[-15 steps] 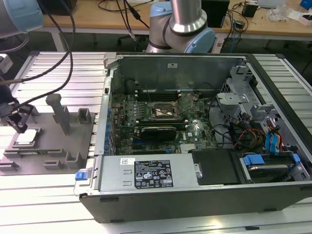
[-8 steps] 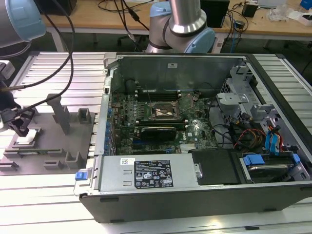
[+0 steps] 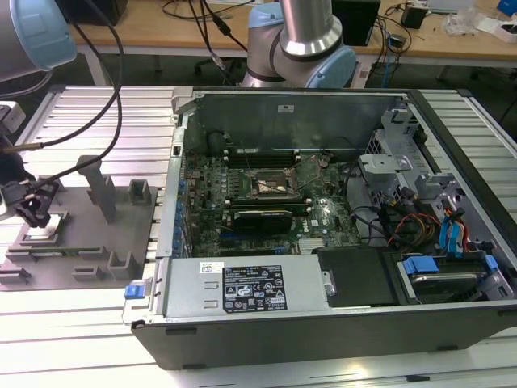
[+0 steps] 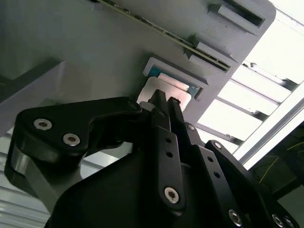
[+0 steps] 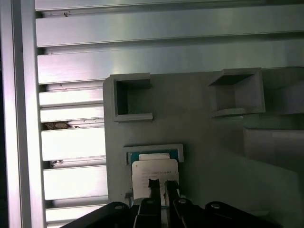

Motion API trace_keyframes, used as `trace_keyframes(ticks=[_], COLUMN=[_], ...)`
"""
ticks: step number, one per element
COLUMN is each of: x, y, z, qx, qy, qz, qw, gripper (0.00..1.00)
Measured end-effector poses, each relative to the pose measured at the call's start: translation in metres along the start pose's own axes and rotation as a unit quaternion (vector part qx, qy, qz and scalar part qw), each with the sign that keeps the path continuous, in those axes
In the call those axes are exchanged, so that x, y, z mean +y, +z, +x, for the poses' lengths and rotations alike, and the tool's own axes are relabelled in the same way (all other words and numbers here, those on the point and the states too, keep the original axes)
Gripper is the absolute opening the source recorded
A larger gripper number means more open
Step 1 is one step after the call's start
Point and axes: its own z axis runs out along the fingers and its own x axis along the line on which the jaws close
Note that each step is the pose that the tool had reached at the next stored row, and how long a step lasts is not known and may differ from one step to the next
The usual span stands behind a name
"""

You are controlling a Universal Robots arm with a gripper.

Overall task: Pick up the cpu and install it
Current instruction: 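Pick up the cpu and move it towards the insertion slot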

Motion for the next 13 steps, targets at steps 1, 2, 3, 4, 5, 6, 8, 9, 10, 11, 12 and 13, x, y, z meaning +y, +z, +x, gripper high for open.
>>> trace_keyframes(ticks=[1,2,3,4,5,6,8,9,10,11,12,13], x=[0.0000,0.0000,0.0000,0.0000,0.0000,0.0000,0.0000,0.0000,0.0000,0.0000,0.0000,0.0000], y=[0.0000,0.0001,0.0001,0.0002,0.0002,0.0002,0.0003,0.0004,0.0004,0.0011,0.0024,0.0047], z=[0.0000,0.0000,0.0000,0.0000,0.0000,0.0000,0.0000,0.0000,0.0000,0.0000,0.0000,0.0001], qx=[0.0000,0.0000,0.0000,0.0000,0.0000,0.0000,0.0000,0.0000,0.0000,-0.0003,-0.0010,-0.0015], qy=[0.000,0.000,0.000,0.000,0.000,0.000,0.000,0.000,0.000,0.000,-0.004,-0.011], qz=[0.0000,0.0000,0.0000,0.0000,0.0000,0.0000,0.0000,0.0000,0.0000,-0.0003,-0.0007,-0.0009], qw=[1.0000,1.0000,1.0000,1.0000,1.0000,1.0000,1.0000,1.0000,1.0000,1.0000,1.0000,0.9999], gripper=[0.24,0.29,0.36,0.42,0.42,0.48,0.60,0.66,0.66,0.66,0.66,0.66])
